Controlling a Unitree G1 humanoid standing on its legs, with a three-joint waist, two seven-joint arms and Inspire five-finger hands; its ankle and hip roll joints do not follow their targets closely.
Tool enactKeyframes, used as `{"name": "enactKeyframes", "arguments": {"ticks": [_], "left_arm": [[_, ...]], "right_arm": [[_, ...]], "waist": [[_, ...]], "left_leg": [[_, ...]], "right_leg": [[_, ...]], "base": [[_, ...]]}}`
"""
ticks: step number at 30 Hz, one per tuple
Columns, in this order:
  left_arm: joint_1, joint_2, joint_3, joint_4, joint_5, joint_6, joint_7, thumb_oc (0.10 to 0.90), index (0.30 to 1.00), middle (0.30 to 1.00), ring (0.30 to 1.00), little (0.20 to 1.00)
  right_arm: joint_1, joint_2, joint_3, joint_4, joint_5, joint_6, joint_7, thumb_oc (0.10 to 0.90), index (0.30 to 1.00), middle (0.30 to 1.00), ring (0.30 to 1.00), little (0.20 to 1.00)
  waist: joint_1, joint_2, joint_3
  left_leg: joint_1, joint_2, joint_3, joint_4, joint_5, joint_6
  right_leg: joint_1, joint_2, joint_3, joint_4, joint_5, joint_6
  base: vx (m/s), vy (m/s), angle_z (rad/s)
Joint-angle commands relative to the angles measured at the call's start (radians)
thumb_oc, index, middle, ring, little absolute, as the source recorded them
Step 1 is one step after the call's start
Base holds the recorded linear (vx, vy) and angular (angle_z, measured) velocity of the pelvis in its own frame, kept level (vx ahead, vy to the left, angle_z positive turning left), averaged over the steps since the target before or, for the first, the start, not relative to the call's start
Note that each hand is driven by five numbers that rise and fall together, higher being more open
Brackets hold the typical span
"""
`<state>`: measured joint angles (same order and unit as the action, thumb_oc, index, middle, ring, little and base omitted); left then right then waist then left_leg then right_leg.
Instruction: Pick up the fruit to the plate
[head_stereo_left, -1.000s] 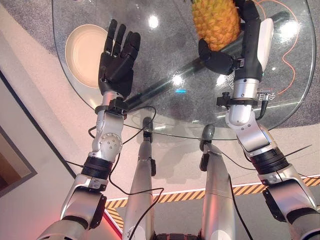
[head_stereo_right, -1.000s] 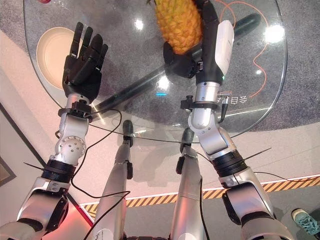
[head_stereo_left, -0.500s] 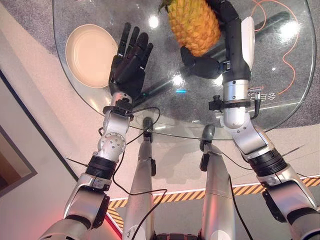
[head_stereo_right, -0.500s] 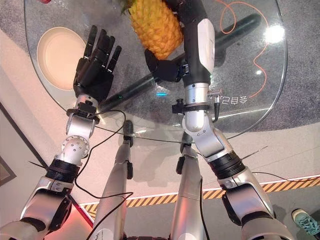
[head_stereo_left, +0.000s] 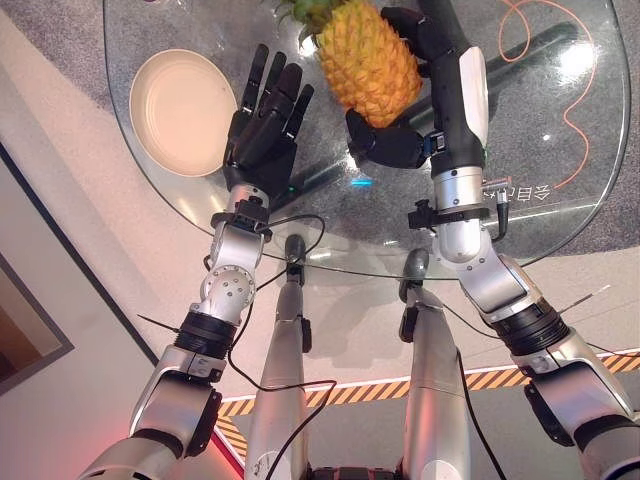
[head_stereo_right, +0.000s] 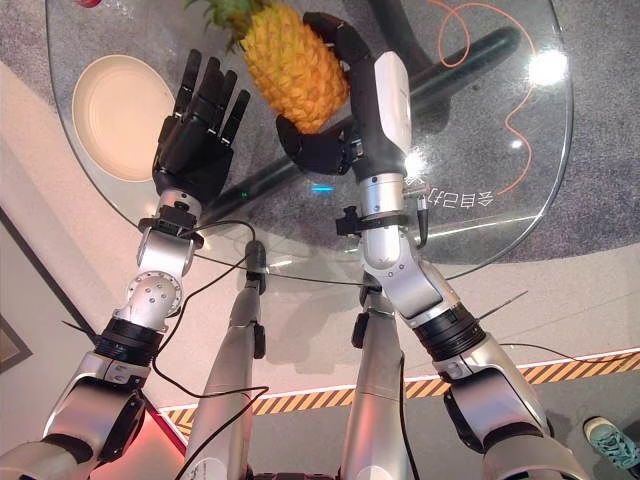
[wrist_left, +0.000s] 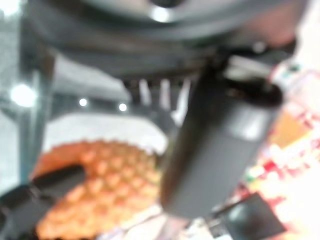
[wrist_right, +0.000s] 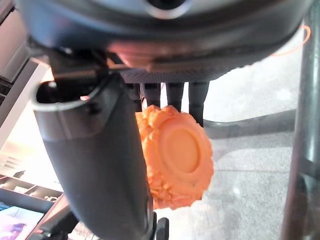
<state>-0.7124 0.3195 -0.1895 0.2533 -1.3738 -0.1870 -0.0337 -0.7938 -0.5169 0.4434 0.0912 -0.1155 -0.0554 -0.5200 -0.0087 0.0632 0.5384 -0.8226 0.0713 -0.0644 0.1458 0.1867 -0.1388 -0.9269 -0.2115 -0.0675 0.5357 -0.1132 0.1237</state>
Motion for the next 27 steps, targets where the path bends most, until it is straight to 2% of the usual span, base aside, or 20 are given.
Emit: {"name": "enactKeyframes", "arguments": {"ticks": [1,8,13,27], "left_arm": [[-0.114,-0.003,0.014,-0.126,-0.018,-0.085,-0.079,0.800,0.900,0.900,0.900,0.900],[-0.115,-0.013,0.029,-0.124,-0.016,-0.154,-0.078,0.800,0.900,0.900,0.900,0.900],[-0.116,-0.014,0.042,-0.125,0.015,-0.200,-0.035,0.800,0.900,0.900,0.900,0.900],[-0.129,-0.017,0.042,-0.095,0.108,-0.225,0.104,0.800,0.900,0.900,0.900,0.900]], "right_arm": [[-0.126,-0.017,-0.009,-0.159,-0.002,-0.119,-0.009,0.100,0.300,0.300,0.300,0.200],[-0.117,-0.011,-0.001,-0.148,-0.002,-0.121,0.009,0.100,0.300,0.300,0.300,0.200],[-0.113,-0.012,0.002,-0.143,-0.004,-0.126,0.036,0.100,0.300,0.300,0.300,0.200],[-0.136,-0.008,0.030,-0.151,0.015,-0.125,0.080,0.100,0.300,0.300,0.300,0.200]], "waist": [[-0.003,-0.041,-0.018],[-0.004,-0.043,-0.018],[-0.001,-0.044,-0.018],[0.002,-0.046,-0.018]], "left_leg": [[0.033,-0.058,0.062,0.061,-0.085,0.046],[0.033,-0.058,0.060,0.058,-0.085,0.046],[0.027,-0.058,0.058,0.055,-0.079,0.045],[0.020,-0.060,0.056,0.043,-0.063,0.046]], "right_leg": [[0.139,0.051,-0.059,-0.318,0.197,0.016],[0.138,0.052,-0.058,-0.319,0.197,0.015],[0.136,0.052,-0.060,-0.320,0.197,0.014],[0.132,0.053,-0.066,-0.331,0.208,0.012]], "base": [[0.00,0.000,0.00],[0.00,-0.001,0.00],[0.00,0.000,0.00],[0.00,0.000,0.00]]}}
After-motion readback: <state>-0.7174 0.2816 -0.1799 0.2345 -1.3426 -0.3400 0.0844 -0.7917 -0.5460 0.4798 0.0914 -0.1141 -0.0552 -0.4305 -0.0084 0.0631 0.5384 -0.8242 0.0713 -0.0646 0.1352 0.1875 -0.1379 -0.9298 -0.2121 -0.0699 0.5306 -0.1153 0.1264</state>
